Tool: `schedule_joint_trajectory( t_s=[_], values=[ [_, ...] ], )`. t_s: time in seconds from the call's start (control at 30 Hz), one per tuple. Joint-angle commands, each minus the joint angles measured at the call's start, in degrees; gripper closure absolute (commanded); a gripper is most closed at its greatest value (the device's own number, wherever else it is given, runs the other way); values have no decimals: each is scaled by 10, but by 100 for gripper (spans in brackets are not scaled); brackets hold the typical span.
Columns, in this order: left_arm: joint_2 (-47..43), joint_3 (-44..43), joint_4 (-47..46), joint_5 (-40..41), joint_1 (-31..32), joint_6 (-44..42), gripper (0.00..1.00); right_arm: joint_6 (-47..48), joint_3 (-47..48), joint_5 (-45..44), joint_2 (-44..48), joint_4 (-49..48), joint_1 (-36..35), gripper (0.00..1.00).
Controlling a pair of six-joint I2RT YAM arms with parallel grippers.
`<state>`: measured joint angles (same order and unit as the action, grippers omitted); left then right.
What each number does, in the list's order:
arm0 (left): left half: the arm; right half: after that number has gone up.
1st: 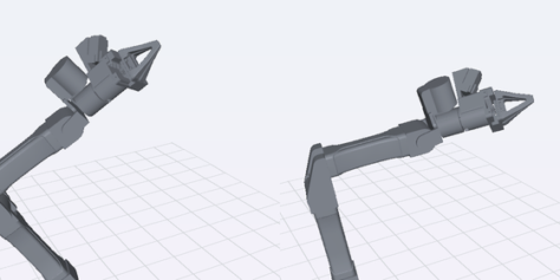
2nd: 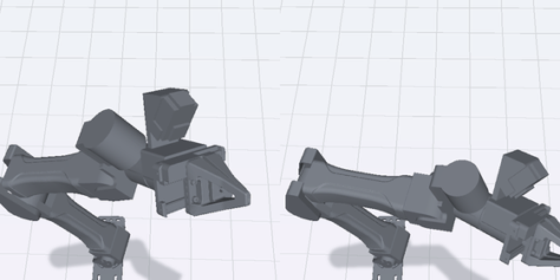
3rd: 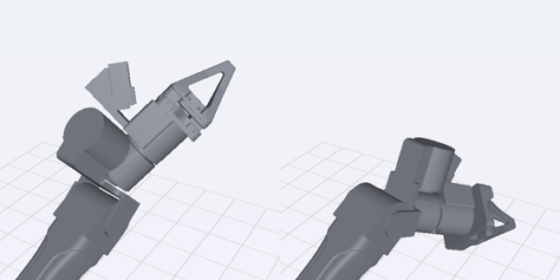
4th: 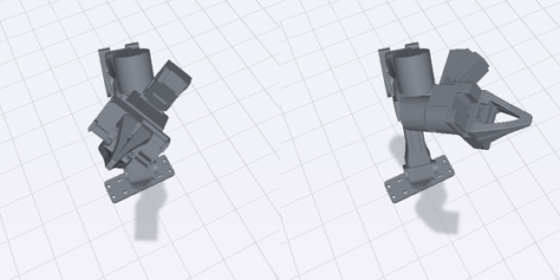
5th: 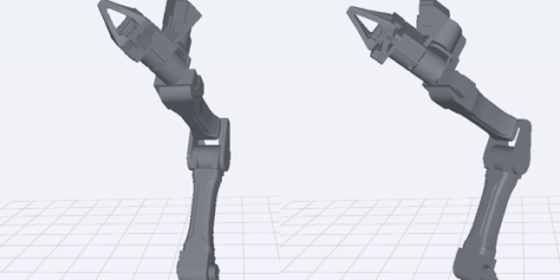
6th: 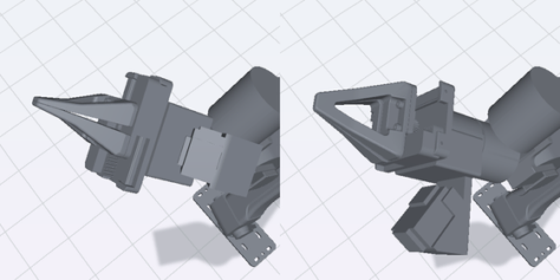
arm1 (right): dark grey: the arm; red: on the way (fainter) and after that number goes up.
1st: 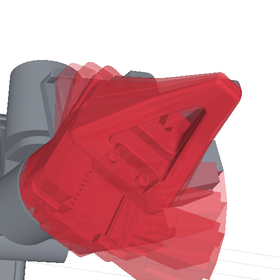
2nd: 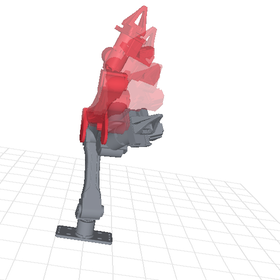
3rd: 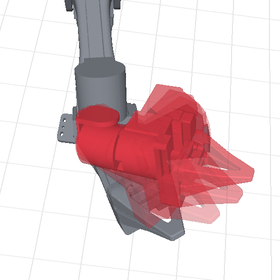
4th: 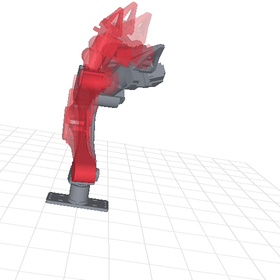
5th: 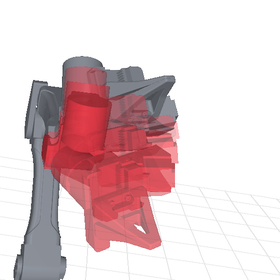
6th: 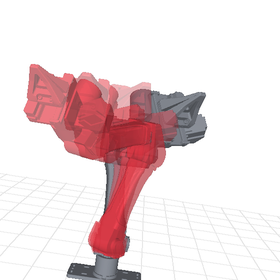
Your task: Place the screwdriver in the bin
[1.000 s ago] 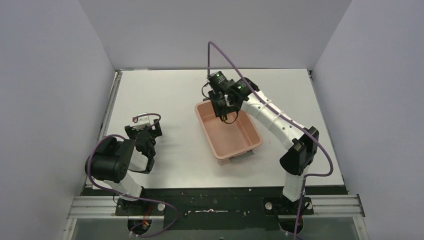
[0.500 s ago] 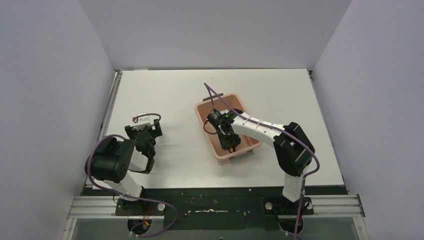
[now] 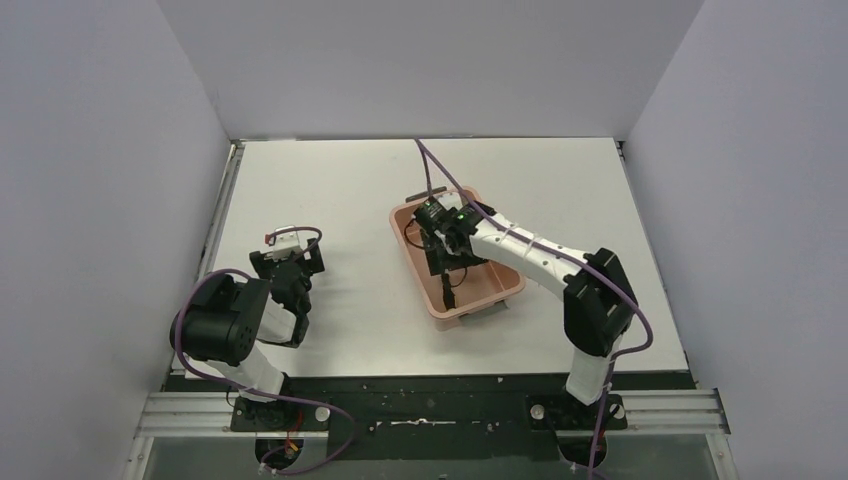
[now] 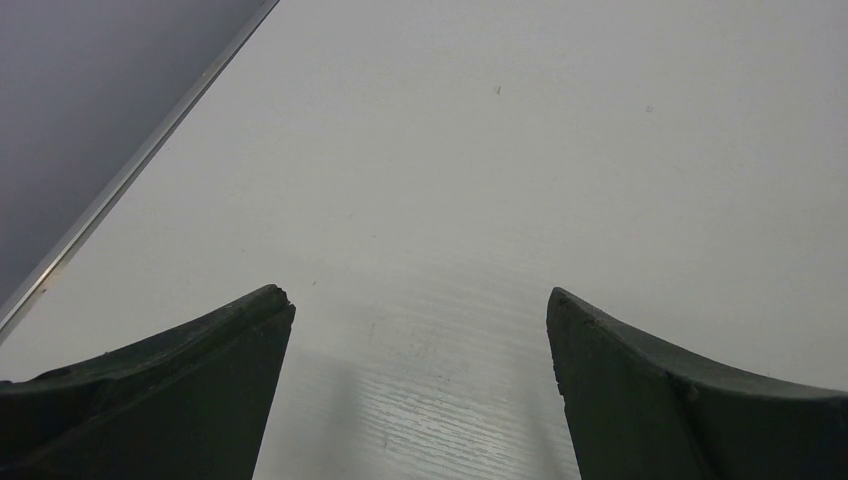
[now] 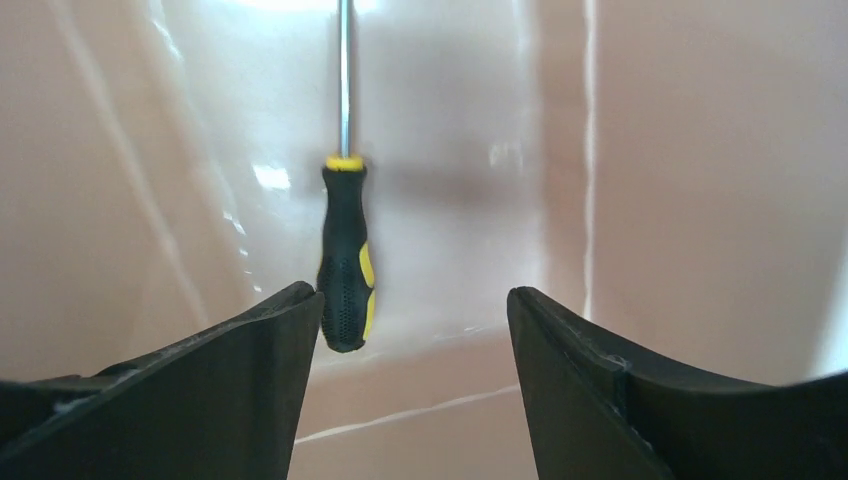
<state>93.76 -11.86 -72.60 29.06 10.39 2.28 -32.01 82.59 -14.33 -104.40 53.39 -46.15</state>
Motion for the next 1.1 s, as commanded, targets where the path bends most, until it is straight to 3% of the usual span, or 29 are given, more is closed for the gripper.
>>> schedule_joint_trajectory(
  t_s=[0.0, 0.07, 0.17, 0.37, 0.6, 0.83, 1.07],
  values=[
    [-11, -5, -14, -9, -3, -3, 3, 19, 93, -56, 74, 37, 0, 30],
    [-11, -5, -14, -8, -3, -3, 3, 42, 129, -59, 90, 41, 1, 26],
    [-11, -5, -15, -9, -4, -3, 3, 75, 164, -62, 114, 42, 12, 1],
    [-11, -6, -14, -9, -3, -3, 3, 149, 138, -62, 193, -15, 86, 0],
    [-11, -6, -14, -10, -4, -3, 3, 242, -114, -65, 349, -256, 196, 0],
    [-11, -6, -13, -10, -4, -3, 3, 212, -367, 14, 461, -421, 363, 0],
    [-11, -6, -13, -9, -5, -3, 3, 165, -536, 18, 498, -543, 410, 0]
  ],
)
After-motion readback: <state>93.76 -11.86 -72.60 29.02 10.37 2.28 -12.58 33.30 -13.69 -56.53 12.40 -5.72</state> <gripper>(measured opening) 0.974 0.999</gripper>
